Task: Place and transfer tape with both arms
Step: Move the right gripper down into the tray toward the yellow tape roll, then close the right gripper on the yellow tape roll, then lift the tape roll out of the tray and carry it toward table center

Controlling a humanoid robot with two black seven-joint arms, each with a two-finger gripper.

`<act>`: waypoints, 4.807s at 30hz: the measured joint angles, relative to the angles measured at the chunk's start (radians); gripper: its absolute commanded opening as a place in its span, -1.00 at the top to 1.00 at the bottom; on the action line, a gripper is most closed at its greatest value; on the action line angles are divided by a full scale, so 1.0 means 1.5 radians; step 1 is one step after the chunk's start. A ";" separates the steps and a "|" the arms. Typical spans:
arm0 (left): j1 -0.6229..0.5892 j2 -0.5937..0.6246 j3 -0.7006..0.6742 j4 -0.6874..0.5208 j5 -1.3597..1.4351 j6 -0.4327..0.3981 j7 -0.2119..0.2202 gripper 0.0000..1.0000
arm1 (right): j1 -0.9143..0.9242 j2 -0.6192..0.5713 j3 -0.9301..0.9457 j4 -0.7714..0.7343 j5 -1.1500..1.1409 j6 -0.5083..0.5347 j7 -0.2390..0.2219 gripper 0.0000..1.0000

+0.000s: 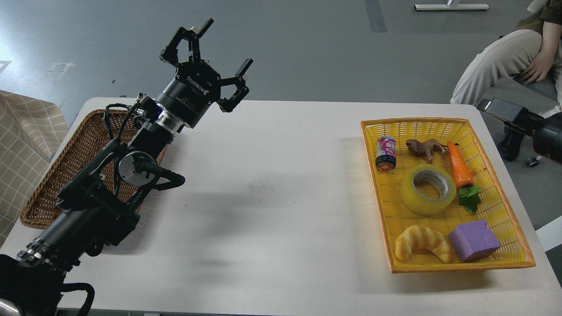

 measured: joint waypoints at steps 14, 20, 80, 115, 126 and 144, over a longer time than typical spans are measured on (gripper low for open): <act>0.001 0.004 0.000 0.000 0.000 0.000 0.000 -0.96 | 0.029 0.021 -0.089 -0.006 -0.035 0.000 0.001 -0.95; 0.001 0.007 0.000 0.000 0.000 0.000 0.000 -0.96 | 0.040 0.021 -0.153 -0.005 -0.128 0.000 0.000 -0.95; 0.002 0.008 0.000 0.000 0.000 0.000 -0.001 -0.96 | 0.048 0.122 -0.284 -0.110 -0.347 0.000 0.000 0.55; -0.003 0.014 0.002 0.002 0.002 0.000 0.000 -0.96 | 0.263 0.112 -0.308 -0.016 -0.209 0.000 0.000 1.00; -0.004 0.022 0.000 0.000 0.003 0.000 0.000 -0.96 | 0.372 0.258 -0.446 -0.086 -0.211 0.000 0.000 1.00; -0.005 0.020 0.000 -0.016 0.004 0.000 0.000 -0.96 | 0.435 0.512 -0.555 -0.294 -0.211 0.000 0.000 1.00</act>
